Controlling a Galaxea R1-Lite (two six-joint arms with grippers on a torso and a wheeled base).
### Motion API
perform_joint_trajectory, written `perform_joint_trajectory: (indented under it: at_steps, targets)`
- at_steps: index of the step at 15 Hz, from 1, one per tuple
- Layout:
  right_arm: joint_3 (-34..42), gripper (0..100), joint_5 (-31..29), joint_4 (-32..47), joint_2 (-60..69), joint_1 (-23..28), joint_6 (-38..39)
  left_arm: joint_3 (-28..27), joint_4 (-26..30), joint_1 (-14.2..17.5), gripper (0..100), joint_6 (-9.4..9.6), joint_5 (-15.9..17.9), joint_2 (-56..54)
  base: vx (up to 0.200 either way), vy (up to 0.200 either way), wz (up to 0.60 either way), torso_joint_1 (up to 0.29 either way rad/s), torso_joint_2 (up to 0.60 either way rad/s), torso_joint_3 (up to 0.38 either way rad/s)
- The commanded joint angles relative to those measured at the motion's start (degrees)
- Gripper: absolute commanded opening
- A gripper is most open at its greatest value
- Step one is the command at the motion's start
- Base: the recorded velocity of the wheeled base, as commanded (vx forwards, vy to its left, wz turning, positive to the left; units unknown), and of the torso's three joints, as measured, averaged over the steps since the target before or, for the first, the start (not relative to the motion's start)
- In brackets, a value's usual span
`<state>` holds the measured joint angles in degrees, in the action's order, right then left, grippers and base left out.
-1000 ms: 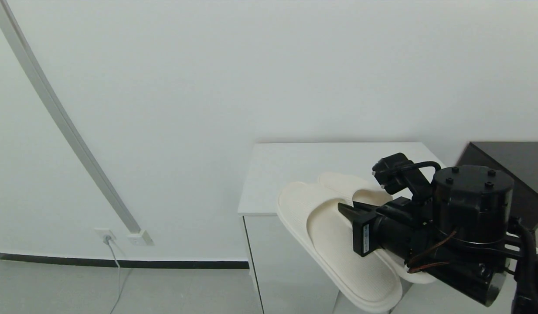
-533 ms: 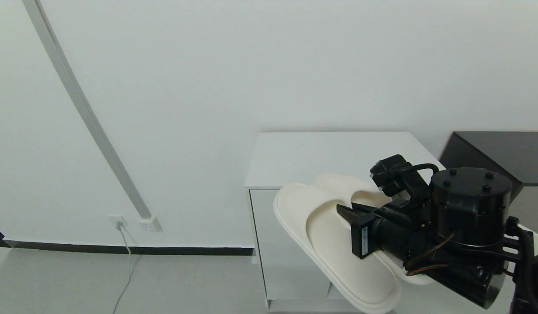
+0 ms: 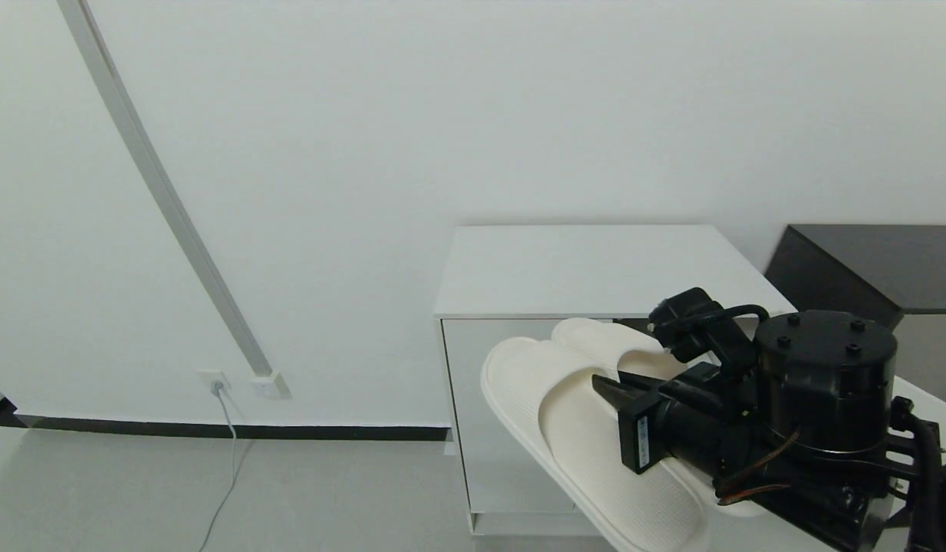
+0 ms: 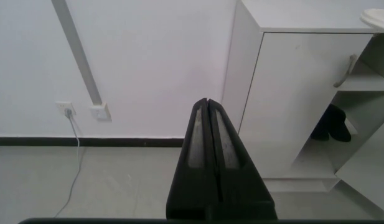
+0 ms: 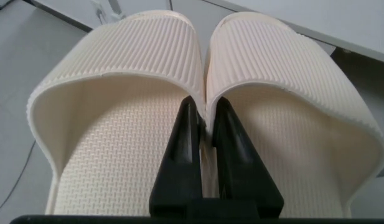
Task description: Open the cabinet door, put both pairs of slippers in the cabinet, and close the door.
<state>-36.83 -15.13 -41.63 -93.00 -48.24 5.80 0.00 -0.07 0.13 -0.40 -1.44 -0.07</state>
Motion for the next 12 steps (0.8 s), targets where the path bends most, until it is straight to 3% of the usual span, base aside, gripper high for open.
perform_joint_trajectory:
  at_steps: [1, 9, 12]
  targets:
    - [0.09, 0, 0.01, -0.03, -0.16, -0.01, 0.09, 0.00, -0.01, 0.04, 0, -0.04, -0.06, 0.07, 0.000, 0.000, 0.00, 0.000, 0.00, 0.000]
    - [0.09, 0, 0.01, -0.03, -0.25, -0.01, 0.09, 0.00, -0.01, 0.04, 0, -0.04, -0.06, 0.07, 0.000, 0.000, 0.00, 0.000, 0.00, 0.000]
    - [0.09, 0, 0.01, -0.12, -0.34, -0.01, 0.09, 0.00, -0.01, 0.04, 0, 0.05, 0.03, 0.07, 0.000, -0.200, 0.00, 0.004, 0.00, 0.002]
